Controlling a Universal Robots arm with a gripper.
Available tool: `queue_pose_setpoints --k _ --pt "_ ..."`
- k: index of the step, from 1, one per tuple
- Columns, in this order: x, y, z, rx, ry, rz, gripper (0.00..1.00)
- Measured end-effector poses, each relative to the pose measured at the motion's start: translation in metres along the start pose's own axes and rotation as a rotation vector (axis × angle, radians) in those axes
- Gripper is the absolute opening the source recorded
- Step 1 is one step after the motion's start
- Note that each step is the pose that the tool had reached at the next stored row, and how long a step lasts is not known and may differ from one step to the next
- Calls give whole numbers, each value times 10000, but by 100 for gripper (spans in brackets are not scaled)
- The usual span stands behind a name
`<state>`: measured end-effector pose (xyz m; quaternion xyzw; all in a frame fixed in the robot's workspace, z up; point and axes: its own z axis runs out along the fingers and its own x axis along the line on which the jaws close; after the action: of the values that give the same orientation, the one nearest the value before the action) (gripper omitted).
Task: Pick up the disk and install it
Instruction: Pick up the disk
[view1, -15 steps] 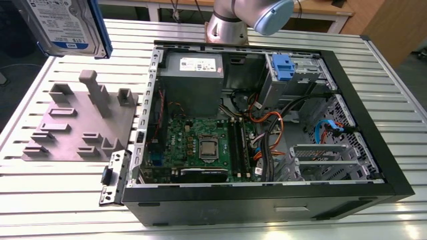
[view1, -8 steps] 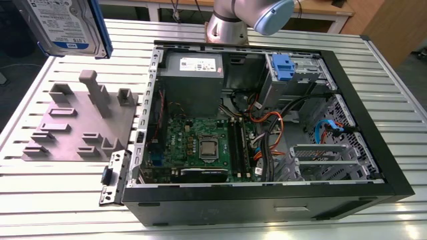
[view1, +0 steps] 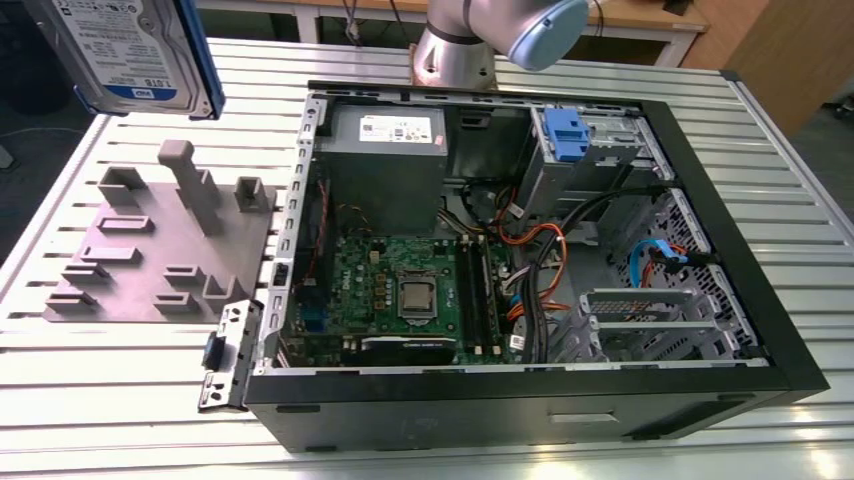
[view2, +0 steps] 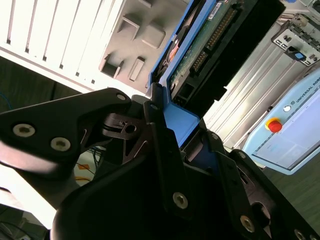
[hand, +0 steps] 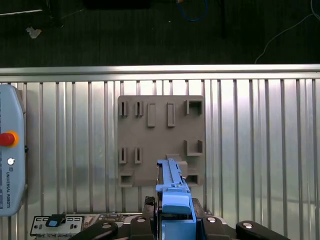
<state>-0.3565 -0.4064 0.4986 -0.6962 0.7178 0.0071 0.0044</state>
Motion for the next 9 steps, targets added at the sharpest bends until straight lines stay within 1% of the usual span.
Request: queue_pose_setpoints --k 4,6,9 --pt "37 -4 0 1 -1 0 37" --pt "42 -23 0 1 -2 0 37" --pt "43 -73 0 -1 -1 1 37"
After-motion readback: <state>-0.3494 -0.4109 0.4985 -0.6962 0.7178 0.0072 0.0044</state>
